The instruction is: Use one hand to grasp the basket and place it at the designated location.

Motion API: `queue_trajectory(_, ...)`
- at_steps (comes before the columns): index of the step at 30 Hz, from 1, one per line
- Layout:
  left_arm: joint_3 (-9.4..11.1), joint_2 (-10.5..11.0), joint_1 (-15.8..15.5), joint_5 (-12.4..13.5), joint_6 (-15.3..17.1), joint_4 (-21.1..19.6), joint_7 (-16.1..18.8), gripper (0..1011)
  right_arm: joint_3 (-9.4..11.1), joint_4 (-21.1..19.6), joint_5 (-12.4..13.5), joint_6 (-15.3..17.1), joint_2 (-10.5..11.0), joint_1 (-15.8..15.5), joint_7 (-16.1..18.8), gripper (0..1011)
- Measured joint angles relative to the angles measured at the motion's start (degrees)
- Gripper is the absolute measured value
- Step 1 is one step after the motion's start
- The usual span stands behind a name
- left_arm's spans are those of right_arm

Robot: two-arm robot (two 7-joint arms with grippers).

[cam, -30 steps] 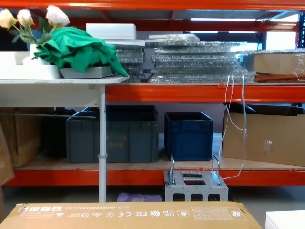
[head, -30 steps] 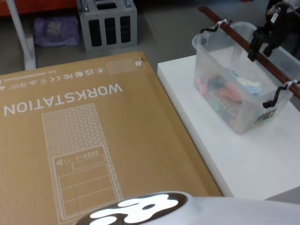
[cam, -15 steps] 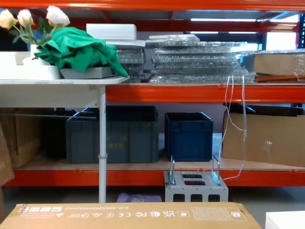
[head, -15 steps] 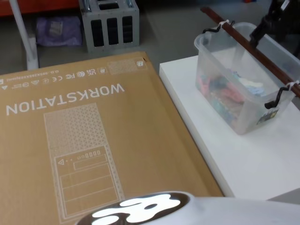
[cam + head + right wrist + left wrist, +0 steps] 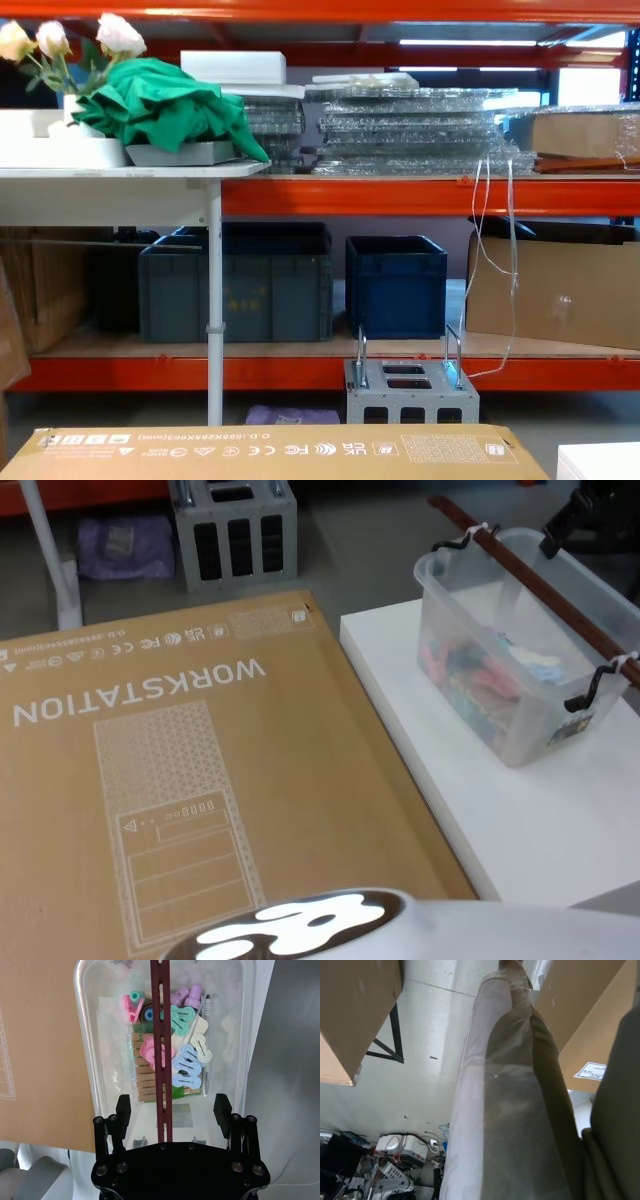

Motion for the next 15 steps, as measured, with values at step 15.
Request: queue_trajectory(15, 0.0, 0.0, 0.0, 0.0, 0.0, 0.0, 0.0, 0, 0.2, -0.1, -0.2, 0.0, -0.1, -0.2, 0.4, 1000)
